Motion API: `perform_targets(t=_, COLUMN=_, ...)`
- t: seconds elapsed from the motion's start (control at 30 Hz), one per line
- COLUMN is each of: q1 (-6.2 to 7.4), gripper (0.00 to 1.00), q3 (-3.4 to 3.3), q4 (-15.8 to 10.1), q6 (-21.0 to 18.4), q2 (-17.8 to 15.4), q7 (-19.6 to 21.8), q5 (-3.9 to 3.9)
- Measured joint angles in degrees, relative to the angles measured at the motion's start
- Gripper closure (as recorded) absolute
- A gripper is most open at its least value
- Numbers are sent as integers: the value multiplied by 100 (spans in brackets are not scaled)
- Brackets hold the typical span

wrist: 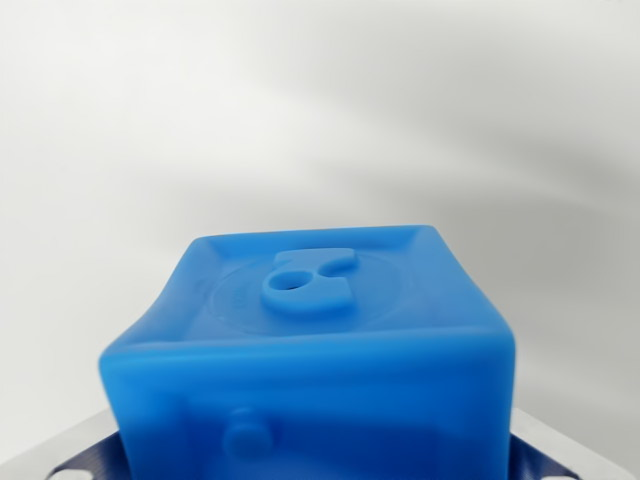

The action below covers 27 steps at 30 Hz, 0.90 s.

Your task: Stack cube

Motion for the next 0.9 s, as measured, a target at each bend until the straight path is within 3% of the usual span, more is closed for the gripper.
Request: perform_targets(t=0.9, q1=-441, gripper=100, q3=-119, q4=397, q6=-259, q2=137, q7=-962, q5=23)
